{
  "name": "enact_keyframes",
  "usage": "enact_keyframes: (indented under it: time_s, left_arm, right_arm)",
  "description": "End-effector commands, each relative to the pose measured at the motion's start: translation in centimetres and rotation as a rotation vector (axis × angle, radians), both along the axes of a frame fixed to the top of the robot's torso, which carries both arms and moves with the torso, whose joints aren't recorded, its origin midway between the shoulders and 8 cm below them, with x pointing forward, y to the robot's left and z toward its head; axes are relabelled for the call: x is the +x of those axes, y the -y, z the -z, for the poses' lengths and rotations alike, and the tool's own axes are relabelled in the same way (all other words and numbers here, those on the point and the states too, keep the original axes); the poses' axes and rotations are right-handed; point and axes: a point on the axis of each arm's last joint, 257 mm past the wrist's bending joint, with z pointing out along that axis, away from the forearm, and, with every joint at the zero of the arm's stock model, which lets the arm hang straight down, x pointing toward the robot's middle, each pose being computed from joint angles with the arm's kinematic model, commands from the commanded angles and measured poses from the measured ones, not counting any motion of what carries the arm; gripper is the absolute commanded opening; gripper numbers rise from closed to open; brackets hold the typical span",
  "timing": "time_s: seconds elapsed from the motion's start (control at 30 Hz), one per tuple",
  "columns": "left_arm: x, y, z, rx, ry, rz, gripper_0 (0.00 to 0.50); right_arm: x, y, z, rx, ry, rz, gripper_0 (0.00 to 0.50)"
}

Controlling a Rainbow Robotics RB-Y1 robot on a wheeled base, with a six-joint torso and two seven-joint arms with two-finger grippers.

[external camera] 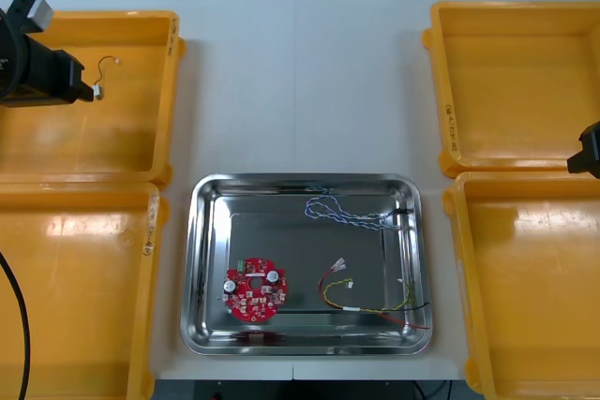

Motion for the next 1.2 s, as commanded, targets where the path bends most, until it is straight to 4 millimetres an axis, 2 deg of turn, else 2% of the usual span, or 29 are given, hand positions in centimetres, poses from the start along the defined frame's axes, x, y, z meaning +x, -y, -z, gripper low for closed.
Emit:
enact_keyframes:
  time_s: [0.03, 0.23, 0.43, 0.67, 0.93, 1.2]
  left_arm:
    - [1.6, -1.0, -2.4, -0.006, 0.099, -0.060, 0.500]
    - [4.6, -2.9, -2.6, -0.014, 0.199, -0.128, 0.500]
    - [7.2, -4.0, -1.5, -0.003, 0.268, -0.151, 0.500]
    - [8.0, -3.9, -1.0, 0.005, 0.284, -0.145, 0.500]
    - [9.1, -3.8, 2.1, 0.016, 0.274, -0.141, 0.500]
    - [8.8, -3.8, 4.2, 0.027, 0.231, -0.135, 0.500]
  right_arm:
    - [0.1, 1.5, -2.0, -0.049, 0.039, -0.006, 0.500]
    - [0.1, 1.5, -2.0, -0.049, 0.039, -0.006, 0.500]
    - [0.1, 1.5, -2.0, -0.049, 0.039, -0.006, 0.500]
    - [0.1, 1.5, -2.0, -0.049, 0.039, -0.006, 0.500]
    - [0.1, 1.5, -2.0, -0.049, 0.039, -0.006, 0.500]
    - [0.1, 1.5, -2.0, -0.049, 0.039, -0.006, 0.500]
